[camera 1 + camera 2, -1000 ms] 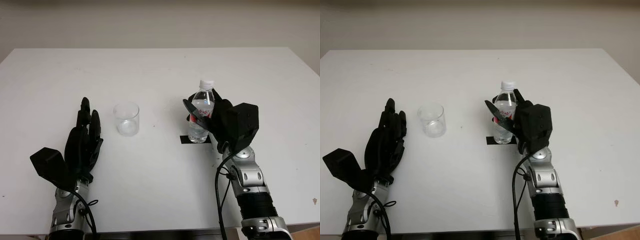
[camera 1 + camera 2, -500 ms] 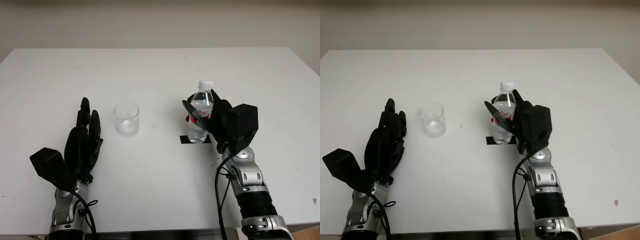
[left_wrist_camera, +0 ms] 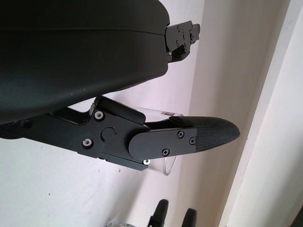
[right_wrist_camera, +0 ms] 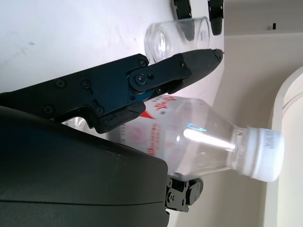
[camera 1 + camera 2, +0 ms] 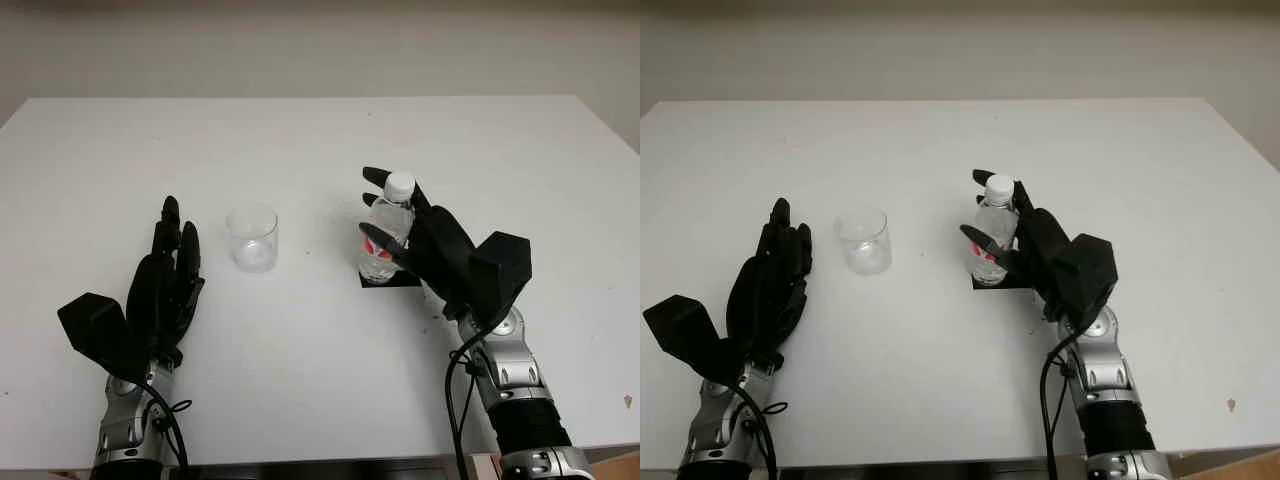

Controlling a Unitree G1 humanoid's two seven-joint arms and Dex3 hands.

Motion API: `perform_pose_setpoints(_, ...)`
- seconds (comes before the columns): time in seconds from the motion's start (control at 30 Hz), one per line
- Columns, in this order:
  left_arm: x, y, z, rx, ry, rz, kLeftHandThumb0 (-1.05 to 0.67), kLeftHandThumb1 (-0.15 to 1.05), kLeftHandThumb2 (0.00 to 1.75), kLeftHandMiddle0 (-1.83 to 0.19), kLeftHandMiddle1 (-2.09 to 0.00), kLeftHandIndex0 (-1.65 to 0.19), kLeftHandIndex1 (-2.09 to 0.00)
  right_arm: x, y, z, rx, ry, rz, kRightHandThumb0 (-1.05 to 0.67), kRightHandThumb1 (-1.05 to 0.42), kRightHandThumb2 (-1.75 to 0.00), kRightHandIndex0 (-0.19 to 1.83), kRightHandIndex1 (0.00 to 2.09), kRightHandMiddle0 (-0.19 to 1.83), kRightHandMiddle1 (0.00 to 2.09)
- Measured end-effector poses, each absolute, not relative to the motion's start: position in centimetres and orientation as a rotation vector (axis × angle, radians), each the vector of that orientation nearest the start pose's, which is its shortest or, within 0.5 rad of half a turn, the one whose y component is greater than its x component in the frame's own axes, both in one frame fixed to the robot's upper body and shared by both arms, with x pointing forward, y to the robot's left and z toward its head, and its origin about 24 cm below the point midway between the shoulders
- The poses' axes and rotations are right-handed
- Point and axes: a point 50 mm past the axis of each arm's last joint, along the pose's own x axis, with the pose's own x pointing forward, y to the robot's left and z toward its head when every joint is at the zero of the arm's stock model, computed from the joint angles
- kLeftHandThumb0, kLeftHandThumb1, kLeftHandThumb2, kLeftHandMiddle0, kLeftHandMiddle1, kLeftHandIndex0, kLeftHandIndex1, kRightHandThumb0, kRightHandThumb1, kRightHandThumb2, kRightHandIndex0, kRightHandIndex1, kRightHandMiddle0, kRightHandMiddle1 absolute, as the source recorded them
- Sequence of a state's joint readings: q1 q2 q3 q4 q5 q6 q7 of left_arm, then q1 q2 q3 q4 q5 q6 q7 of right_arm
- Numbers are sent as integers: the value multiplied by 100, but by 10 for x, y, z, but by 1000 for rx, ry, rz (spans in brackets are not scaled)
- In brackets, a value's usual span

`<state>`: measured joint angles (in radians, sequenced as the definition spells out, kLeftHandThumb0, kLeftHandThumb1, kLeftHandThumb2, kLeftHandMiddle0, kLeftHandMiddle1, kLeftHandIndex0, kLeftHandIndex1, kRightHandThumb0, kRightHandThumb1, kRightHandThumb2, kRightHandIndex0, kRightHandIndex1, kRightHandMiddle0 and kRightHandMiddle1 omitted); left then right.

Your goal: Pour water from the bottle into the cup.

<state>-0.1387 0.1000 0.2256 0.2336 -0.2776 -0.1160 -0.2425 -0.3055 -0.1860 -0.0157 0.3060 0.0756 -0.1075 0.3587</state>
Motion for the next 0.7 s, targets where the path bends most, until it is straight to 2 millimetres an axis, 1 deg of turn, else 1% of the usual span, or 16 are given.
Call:
perform_pose_setpoints(0.37,275,208,41,-195,-78,-22,-75,105,49,19,-5,18,-5,303,-161,62,-94,-94,396,-87,-91,-4,-19,0,-19,0)
perform_pose_setpoints(0.53,275,208,41,-193,-79,-21,-75,105,49,19,-5,18,-5,302,-163,60,-100,-100,368,-95,-90,-5,-19,0,-19,0)
perform_pose_setpoints(0.7,275,208,41,-194,-78,-23,-75,105,48,19,-5,18,-5,301,-164,54,-90,-94,309,-98,-93,-6,-19,0,-19,0)
